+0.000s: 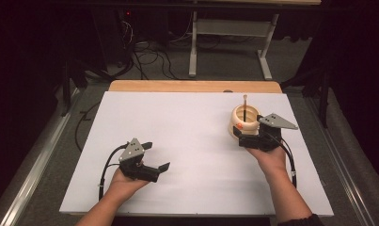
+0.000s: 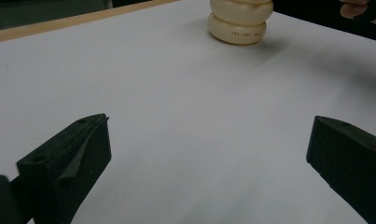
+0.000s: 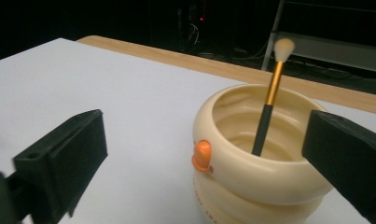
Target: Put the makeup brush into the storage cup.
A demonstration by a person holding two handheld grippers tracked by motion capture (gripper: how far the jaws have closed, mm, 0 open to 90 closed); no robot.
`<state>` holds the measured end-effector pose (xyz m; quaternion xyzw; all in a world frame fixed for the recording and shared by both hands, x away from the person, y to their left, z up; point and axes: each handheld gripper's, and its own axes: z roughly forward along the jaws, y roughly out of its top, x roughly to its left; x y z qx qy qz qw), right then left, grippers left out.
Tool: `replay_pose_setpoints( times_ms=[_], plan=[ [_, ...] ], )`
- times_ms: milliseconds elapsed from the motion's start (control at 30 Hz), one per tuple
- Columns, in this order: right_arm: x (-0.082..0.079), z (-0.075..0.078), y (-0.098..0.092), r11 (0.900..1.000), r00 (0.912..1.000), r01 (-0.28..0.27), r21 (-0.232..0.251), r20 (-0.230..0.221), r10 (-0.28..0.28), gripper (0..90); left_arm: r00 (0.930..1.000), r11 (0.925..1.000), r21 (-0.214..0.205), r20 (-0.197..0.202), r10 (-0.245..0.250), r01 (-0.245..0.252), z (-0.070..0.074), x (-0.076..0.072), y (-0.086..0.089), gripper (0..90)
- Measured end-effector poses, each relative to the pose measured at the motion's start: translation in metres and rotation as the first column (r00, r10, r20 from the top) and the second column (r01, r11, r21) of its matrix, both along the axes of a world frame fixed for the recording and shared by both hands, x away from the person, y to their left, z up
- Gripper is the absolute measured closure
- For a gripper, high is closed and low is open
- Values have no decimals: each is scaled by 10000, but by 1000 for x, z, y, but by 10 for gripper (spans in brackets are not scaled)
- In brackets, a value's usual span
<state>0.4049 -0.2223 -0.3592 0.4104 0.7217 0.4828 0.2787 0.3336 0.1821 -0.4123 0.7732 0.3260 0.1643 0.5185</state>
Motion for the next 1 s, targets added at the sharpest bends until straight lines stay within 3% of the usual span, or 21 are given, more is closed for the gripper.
replay_pose_setpoints(
  times_ms=[400,700,800,1000],
  plan=[
    [-34,-7,-9,9988,9992,-317,374,269,307,8,9999,9999,-30,-37,154,-155,2,-3,2,6],
    [-64,-25,-22,9992,9970,-289,273,724,269,9,9998,9997,-97,-79,208,-209,2,-8,1,6],
    [-72,-31,-26,9995,9978,-322,-28,584,323,10,9996,9995,-163,-114,265,-267,2,-11,3,6],
    [-80,-30,-34,9989,9975,-302,349,644,279,10,9995,9992,-248,-105,313,-316,3,-12,6,7]
  ],
)
